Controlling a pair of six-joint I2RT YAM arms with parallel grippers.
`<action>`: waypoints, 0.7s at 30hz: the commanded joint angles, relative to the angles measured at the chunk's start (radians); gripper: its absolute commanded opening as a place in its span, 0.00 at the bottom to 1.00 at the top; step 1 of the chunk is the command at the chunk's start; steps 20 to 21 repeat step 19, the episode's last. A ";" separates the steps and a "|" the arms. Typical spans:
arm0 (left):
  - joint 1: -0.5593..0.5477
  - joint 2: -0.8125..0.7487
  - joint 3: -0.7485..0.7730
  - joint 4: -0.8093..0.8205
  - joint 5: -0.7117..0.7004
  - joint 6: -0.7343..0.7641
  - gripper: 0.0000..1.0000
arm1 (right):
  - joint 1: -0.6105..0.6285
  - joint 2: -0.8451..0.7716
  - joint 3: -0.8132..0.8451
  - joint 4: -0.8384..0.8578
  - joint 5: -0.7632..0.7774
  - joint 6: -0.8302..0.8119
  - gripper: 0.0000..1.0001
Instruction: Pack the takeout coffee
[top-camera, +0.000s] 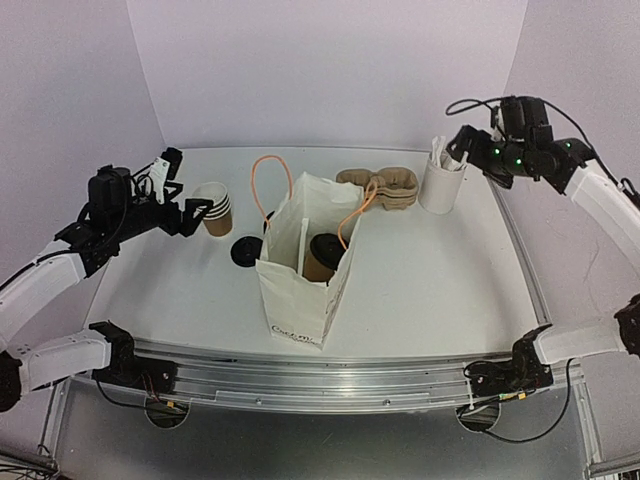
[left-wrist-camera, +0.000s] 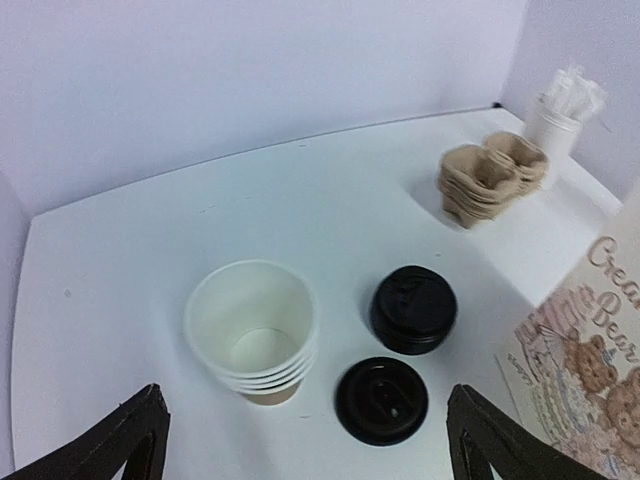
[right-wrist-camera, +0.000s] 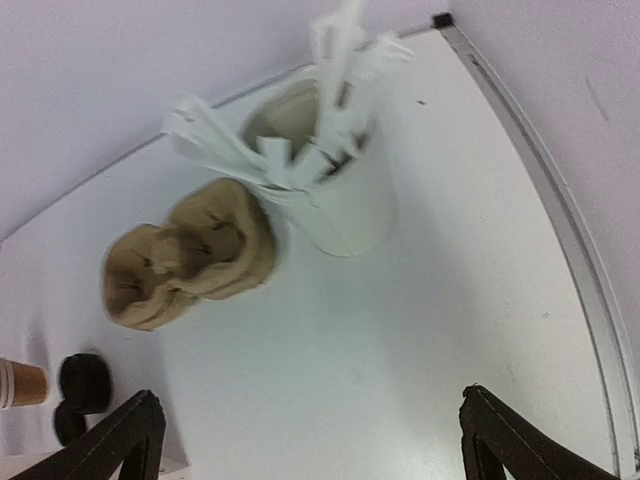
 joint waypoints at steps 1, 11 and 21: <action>0.120 -0.048 -0.042 -0.002 -0.079 -0.176 0.97 | -0.072 -0.032 -0.177 -0.057 0.096 -0.025 0.98; 0.313 -0.035 -0.130 0.002 -0.146 -0.252 0.99 | -0.077 0.020 -0.320 -0.051 0.220 0.101 0.98; 0.355 -0.023 -0.174 0.028 -0.111 -0.248 1.00 | -0.077 -0.007 -0.391 -0.001 0.286 0.133 0.98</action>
